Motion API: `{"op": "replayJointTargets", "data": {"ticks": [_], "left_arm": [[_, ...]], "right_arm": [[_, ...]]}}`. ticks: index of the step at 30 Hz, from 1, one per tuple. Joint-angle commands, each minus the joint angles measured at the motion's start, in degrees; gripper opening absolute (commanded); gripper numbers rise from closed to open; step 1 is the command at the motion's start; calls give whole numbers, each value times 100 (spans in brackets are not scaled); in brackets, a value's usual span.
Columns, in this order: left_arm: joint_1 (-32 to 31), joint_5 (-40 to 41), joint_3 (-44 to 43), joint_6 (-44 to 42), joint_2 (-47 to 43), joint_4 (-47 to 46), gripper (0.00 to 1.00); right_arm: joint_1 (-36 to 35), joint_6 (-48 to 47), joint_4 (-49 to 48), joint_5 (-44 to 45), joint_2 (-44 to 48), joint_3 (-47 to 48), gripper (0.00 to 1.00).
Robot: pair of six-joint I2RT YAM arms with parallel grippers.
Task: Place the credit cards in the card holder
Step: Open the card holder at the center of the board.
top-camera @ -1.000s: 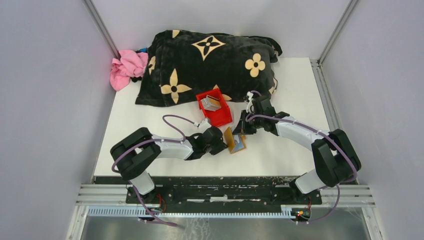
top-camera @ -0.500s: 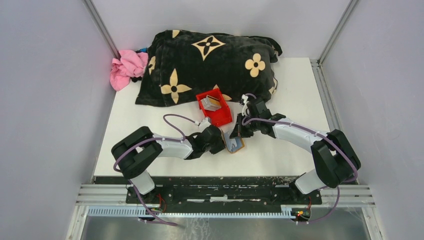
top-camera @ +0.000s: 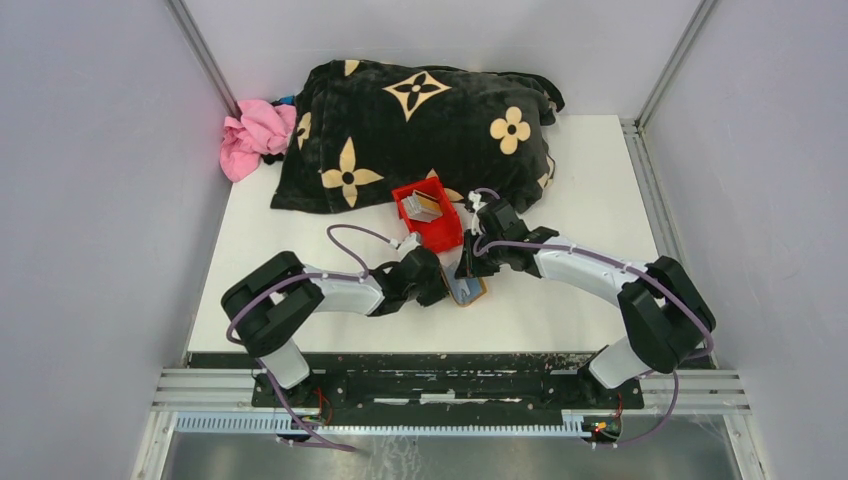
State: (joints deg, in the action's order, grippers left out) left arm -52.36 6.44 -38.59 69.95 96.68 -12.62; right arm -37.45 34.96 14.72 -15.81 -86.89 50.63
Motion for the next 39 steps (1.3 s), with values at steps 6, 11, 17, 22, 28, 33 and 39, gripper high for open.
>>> {"op": "replayJointTargets", "data": {"ticks": [6, 11, 17, 22, 28, 33, 39], "left_arm": [[52, 339, 344, -120, -155, 3094, 3], [-2, 373, 253, -16, -426, 3686, 3], [-46, 515, 179, 136, -910, 4304, 5], [-89, 759, 135, 363, -1576, 4845, 6], [-82, 1175, 5, 620, -2558, 5004, 8], [-83, 1577, -201, 610, -3086, 4607, 10], [-89, 2200, -230, 1063, -3606, 4191, 13]], "right_arm": [[-562, -285, 12, 560, -277, 297, 1], [-752, -349, 13, 809, -350, 288, 1], [-1070, -464, 134, 1233, -442, 395, 1], [-1335, -519, 234, 1579, -531, 484, 1], [-1598, -552, 424, 1985, -636, 687, 1], [-1831, -582, 598, 2357, -751, 875, 1], [-2122, -571, 800, 2826, -893, 992, 1]]}}
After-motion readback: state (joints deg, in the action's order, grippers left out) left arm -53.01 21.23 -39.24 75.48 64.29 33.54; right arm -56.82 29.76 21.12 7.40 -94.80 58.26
